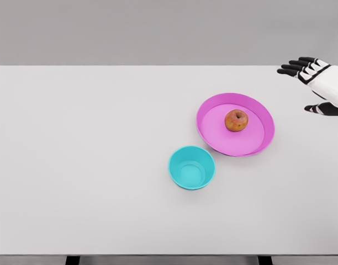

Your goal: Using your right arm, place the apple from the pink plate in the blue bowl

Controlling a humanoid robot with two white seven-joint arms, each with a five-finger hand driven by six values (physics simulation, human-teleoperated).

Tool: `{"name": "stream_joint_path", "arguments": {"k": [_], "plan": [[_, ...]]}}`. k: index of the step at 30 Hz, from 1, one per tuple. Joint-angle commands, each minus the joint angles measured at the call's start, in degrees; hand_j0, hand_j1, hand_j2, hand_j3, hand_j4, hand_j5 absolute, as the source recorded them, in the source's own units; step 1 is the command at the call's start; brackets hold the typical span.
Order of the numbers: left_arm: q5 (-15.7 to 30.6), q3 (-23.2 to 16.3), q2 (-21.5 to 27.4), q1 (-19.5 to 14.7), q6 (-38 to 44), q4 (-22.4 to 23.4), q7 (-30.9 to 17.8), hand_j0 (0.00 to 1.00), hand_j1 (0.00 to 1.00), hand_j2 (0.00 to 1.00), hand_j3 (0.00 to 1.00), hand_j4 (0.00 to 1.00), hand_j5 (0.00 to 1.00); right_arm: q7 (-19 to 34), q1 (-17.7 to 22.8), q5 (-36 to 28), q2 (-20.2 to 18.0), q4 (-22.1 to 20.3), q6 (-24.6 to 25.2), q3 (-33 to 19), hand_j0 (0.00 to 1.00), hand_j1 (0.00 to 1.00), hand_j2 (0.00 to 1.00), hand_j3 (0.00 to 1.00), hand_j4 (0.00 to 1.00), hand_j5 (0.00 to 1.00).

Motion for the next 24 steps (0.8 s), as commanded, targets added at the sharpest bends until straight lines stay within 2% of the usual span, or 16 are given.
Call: {"name": "stream_joint_path", "arguments": {"k": [1, 7, 9, 10, 13, 15, 17, 21, 24], "plan": [[0.0, -0.1, 0.0, 0.0, 0.0, 0.0, 0.0, 1.0, 1.0, 1.0, 1.0, 1.0, 1.0, -0.1, 0.0, -0.4, 0.0, 0.1, 0.0, 0.2, 1.0, 1.0, 1.0, 1.0, 1.0, 1.0], [0.0, 0.0, 0.0, 0.0, 0.0, 0.0, 0.0, 1.0, 1.0, 1.0, 1.0, 1.0, 1.0, -0.1, 0.0, -0.6, 0.0, 0.5, 0.0, 1.1, 1.0, 1.0, 1.0, 1.0, 1.0, 1.0], [0.0, -0.1, 0.0, 0.0, 0.0, 0.0, 0.0, 1.0, 1.0, 1.0, 1.0, 1.0, 1.0, 2.4, -0.3, -0.3, 0.0, 0.2, 0.0, 3.4, 1.0, 1.0, 1.0, 1.0, 1.0, 1.0], [0.0, 0.0, 0.0, 0.0, 0.0, 0.0, 0.0, 1.0, 1.0, 1.0, 1.0, 1.0, 1.0, 7.3, -2.8, -0.4, 0.1, 0.4, 0.0, 4.6, 1.0, 1.0, 1.0, 1.0, 1.0, 1.0], [0.0, 0.0, 0.0, 0.0, 0.0, 0.0, 0.0, 1.0, 1.0, 1.0, 1.0, 1.0, 1.0, 18.5, -6.9, -0.6, 1.4, 2.5, 0.0, 5.4, 1.0, 1.0, 1.0, 1.0, 1.0, 1.0], [0.0, 0.0, 0.0, 0.0, 0.0, 0.0, 0.0, 1.0, 1.0, 1.0, 1.0, 1.0, 1.0, 22.6, -9.4, -0.6, 3.3, 3.2, 0.0, 5.4, 1.0, 1.0, 1.0, 1.0, 1.0, 1.0], [0.0, 0.0, 0.0, 0.0, 0.0, 0.0, 0.0, 1.0, 1.0, 1.0, 1.0, 1.0, 1.0, 23.3, -11.9, 0.1, 4.3, 4.0, 0.0, 6.6, 1.0, 1.0, 1.0, 1.0, 1.0, 1.0], [-0.1, 0.0, 0.0, 0.0, 0.0, 0.0, 0.0, 1.0, 1.0, 1.0, 1.0, 1.0, 1.0, 32.2, -19.2, 0.1, 7.4, 6.9, 0.0, 13.2, 1.0, 1.0, 1.0, 1.0, 1.0, 1.0], [0.0, 0.0, 0.0, 0.0, 0.0, 0.0, 0.0, 1.0, 1.0, 1.0, 1.0, 1.0, 1.0, 32.2, -23.1, 0.1, 11.6, 9.7, 0.0, 17.5, 1.0, 1.0, 1.0, 1.0, 1.0, 1.0]]}}
